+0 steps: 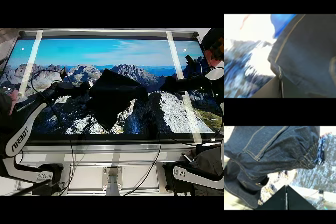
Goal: Fold the clothes and pants, and hang the long-sleeved shirts on hangers.
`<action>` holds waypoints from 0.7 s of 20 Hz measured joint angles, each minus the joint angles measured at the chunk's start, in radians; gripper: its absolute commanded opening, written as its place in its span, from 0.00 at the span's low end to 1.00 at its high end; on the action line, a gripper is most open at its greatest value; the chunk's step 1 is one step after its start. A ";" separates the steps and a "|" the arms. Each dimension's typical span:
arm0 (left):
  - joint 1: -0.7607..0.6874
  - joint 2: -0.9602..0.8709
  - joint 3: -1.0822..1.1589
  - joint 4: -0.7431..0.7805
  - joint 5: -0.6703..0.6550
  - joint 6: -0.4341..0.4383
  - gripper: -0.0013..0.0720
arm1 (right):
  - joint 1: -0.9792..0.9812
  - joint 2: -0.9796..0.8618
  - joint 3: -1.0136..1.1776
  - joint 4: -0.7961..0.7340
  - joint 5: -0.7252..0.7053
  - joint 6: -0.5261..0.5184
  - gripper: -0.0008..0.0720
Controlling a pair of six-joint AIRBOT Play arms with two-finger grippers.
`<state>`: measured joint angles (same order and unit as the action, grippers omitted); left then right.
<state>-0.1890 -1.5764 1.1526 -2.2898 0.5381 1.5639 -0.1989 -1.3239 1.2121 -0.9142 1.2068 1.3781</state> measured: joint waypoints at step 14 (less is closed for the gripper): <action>0.002 0.049 0.098 0.103 0.040 -0.001 0.03 | 0.050 -0.209 -0.085 0.123 -0.068 -0.077 0.79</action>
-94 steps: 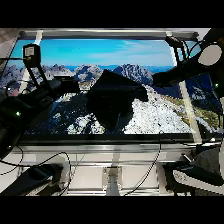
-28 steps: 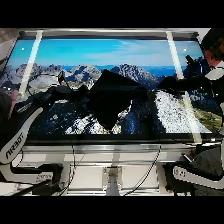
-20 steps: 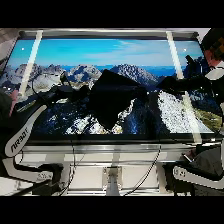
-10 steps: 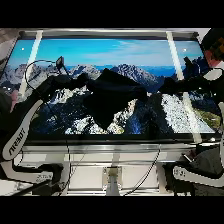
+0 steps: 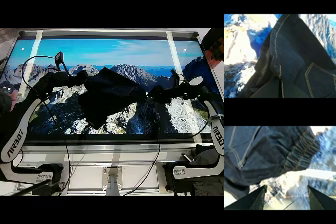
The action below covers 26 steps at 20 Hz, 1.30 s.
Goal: Fold the clothes and pants, and hang the long-sleeved shirts on hangers.
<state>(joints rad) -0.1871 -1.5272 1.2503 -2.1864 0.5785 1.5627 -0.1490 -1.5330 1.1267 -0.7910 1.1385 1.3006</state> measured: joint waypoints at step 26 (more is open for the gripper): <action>0.031 0.114 0.000 0.091 -0.045 0.148 0.03 | 0.095 0.197 0.171 0.018 0.138 0.106 0.05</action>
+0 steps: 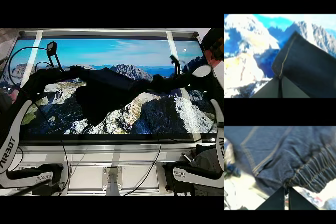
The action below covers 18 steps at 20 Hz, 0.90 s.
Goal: Fold the clothes and pants, and hang the long-sleeved shirts on hangers.
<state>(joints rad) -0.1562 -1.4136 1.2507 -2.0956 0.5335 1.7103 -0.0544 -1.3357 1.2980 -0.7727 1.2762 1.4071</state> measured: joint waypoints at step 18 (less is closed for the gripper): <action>-0.035 0.031 0.000 0.064 -0.079 0.010 0.03 | 0.245 -0.073 0.319 -0.375 0.135 0.172 0.10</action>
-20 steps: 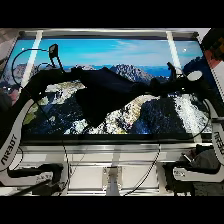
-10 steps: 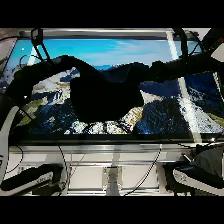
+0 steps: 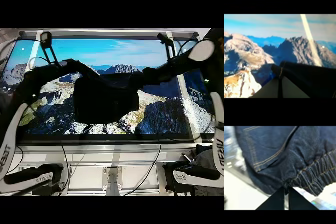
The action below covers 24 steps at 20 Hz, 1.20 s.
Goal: Fold the clothes and pants, and hang the long-sleeved shirts on hangers.
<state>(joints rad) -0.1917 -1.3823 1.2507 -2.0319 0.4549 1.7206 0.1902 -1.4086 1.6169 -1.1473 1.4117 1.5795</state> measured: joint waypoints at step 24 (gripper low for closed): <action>0.057 0.235 -0.227 -0.019 -0.039 -0.096 0.02 | -0.088 -0.093 -0.117 0.081 -0.453 -0.047 0.05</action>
<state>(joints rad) -0.1345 -1.1473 1.0237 -2.0506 0.4160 1.6249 0.1024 -1.5013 1.4998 -1.0660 0.9588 1.5322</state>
